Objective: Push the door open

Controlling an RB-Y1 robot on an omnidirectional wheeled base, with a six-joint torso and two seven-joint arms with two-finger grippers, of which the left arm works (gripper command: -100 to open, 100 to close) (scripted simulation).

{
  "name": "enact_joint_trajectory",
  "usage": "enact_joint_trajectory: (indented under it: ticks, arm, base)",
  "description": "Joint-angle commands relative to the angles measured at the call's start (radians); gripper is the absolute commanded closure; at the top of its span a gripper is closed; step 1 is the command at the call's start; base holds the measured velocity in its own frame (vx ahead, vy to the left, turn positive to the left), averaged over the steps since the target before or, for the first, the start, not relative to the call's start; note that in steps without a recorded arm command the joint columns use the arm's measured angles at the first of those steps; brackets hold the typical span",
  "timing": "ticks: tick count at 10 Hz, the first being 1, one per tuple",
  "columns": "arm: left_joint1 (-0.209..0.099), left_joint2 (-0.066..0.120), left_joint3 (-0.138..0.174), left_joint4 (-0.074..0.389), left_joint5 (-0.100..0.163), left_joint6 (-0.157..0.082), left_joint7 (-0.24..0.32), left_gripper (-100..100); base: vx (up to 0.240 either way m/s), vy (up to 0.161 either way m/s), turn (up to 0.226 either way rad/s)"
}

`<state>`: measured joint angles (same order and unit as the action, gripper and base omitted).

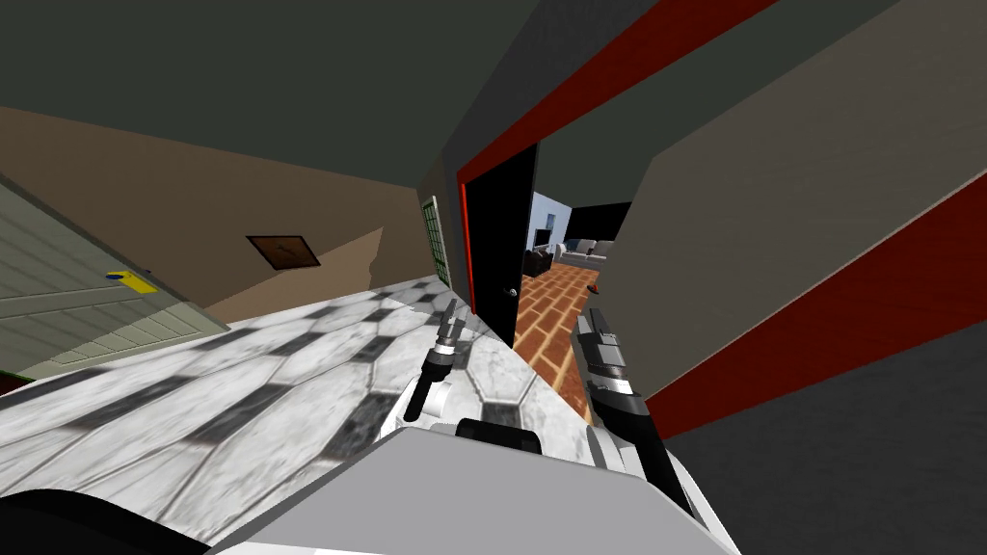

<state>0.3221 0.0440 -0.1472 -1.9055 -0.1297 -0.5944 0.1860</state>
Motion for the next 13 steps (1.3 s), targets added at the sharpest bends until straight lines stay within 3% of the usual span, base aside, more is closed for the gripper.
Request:
enact_joint_trajectory:
  ticks: [1,3,4,13]
  arm:
    - [-0.017,0.008,-0.007,0.041,-0.002,-0.004,0.004,-100]
    - [-0.040,0.014,-0.017,0.097,-0.006,-0.014,0.006,-100]
    - [-0.040,0.014,-0.017,0.097,-0.006,-0.014,0.006,-100]
    - [-0.147,0.032,-0.068,0.367,-0.026,-0.064,0.017,-100]
  base:
    - [0.111,0.025,-0.034]
    - [0.106,0.019,-0.027]
    - [0.050,0.011,-0.006]
    - [0.089,0.028,-0.030]
